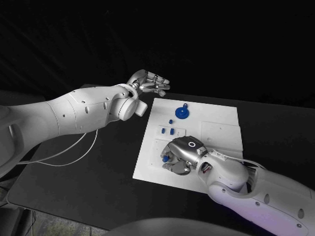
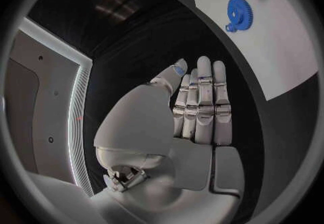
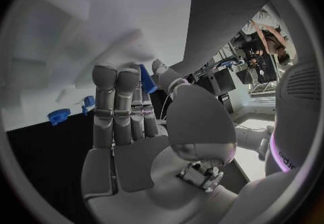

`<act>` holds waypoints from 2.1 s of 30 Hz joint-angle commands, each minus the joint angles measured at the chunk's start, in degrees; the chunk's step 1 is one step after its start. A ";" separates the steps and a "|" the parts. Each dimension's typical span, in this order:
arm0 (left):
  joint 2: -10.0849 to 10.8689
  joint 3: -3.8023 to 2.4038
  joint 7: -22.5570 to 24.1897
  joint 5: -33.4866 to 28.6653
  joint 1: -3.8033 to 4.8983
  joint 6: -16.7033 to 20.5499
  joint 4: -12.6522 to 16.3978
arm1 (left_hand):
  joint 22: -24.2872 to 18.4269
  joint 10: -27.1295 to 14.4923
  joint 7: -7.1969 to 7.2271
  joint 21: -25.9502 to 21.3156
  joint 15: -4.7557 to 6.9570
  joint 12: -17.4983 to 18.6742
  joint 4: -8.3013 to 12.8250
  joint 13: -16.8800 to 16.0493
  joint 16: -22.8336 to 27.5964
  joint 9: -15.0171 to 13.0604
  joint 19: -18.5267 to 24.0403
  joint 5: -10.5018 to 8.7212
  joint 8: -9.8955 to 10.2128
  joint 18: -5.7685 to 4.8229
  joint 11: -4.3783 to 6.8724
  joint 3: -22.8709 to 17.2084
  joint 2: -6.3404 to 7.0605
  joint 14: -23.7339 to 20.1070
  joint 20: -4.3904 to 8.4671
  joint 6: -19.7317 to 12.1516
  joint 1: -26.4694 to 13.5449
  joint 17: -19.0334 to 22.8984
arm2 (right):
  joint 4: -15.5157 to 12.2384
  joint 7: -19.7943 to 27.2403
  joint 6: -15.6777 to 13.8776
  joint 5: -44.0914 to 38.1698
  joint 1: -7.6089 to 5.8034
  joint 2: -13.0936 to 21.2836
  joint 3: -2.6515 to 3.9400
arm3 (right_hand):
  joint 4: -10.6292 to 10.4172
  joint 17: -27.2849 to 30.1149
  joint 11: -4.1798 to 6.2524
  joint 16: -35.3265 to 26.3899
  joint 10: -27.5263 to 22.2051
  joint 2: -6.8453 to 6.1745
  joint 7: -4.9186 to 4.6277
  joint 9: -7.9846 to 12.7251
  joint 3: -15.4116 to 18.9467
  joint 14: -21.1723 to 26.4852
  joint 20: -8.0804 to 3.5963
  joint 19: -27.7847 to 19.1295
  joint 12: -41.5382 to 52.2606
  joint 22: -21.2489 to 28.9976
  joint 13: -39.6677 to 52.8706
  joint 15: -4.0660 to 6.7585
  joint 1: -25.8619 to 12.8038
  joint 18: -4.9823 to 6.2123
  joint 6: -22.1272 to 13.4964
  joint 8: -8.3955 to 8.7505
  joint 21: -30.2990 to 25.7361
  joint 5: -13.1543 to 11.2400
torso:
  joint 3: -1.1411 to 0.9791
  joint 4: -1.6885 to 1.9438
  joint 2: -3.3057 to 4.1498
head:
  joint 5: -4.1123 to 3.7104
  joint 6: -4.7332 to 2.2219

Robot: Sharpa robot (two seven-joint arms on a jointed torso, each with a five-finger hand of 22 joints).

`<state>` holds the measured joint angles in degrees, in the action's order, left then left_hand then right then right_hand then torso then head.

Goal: Assemble the parts on the task board

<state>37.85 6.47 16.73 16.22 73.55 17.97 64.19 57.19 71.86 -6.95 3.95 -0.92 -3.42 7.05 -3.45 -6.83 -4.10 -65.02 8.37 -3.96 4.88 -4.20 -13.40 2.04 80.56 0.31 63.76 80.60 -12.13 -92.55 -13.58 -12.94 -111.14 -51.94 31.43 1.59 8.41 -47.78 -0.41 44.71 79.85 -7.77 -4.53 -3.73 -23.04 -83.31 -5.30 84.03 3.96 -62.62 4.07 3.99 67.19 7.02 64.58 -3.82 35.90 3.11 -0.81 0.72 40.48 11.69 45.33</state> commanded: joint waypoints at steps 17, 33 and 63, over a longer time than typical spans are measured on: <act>-0.01 -0.05 0.15 -0.30 0.01 -1.06 0.02 | -0.10 -0.15 0.06 -0.06 0.09 0.02 -0.11 0.05 0.02 0.04 -0.22 -0.35 0.31 -0.88 0.00 0.42 -0.78 0.32 0.01 0.33 -0.12 -0.11 | -1.82 -1.59 -5.75 2.21 0.16 1.28 -0.11 | -2.62 0.22 0.49 0.47 0.49 -2.76 1.95 0.28 2.60 -0.19 -0.42 2.69 0.05 0.64 0.28 0.48 2.25 0.24 -12.83 0.38 0.93 -0.05 | 0.05 0.04 -0.03 | -0.58 -0.49; 0.47 -0.03 0.49 -0.39 -0.03 -0.77 -0.24 | -0.55 -0.16 0.07 -0.10 0.09 0.01 -0.24 0.05 0.01 0.04 -0.26 -0.56 0.31 -0.87 0.00 0.54 -0.70 0.30 -0.03 0.29 -0.21 -0.13 | -7.97 2.77 -6.66 23.87 -0.50 10.59 6.85 | -6.29 0.43 0.56 0.87 3.88 -0.65 -1.25 -0.16 9.95 -0.04 -0.55 2.61 3.52 0.52 5.76 0.57 2.63 -0.31 -3.77 0.10 2.54 3.56 | 0.02 -0.26 -0.32 | -3.48 -2.22; 3.22 0.06 4.95 -3.15 -0.82 -1.36 1.86 | -18.48 0.39 0.37 -0.31 -0.67 -0.03 -7.48 -0.02 1.07 0.15 -2.64 -1.13 0.30 -1.92 -0.08 14.37 0.30 0.08 -1.01 -2.13 -2.69 0.13 | -5.20 -21.63 15.06 50.50 -2.69 25.40 11.45 | -13.52 -9.57 3.05 12.44 -1.43 2.32 2.65 -29.88 14.11 0.29 -2.01 2.99 60.20 -6.26 70.15 2.05 -4.65 -1.96 1.34 0.15 11.55 12.24 | -0.49 -1.32 -1.62 | -7.28 -1.80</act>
<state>41.00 6.56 19.60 13.93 72.76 17.52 65.74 38.97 72.34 -6.57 3.95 -1.18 -3.42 -0.33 -3.45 -5.87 -4.04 -67.28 7.30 -3.96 3.98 -3.92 0.66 2.72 80.72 -0.71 61.88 77.97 -12.11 -97.63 -29.21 -3.56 -62.39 -54.64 56.77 13.06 -4.90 -57.29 2.87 56.92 78.24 -5.49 -2.05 -33.58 -8.95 -83.32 -7.37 84.03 64.24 -68.83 74.19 6.25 63.10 5.28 66.29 -3.93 47.14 15.50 -1.40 -0.61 38.97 4.64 43.60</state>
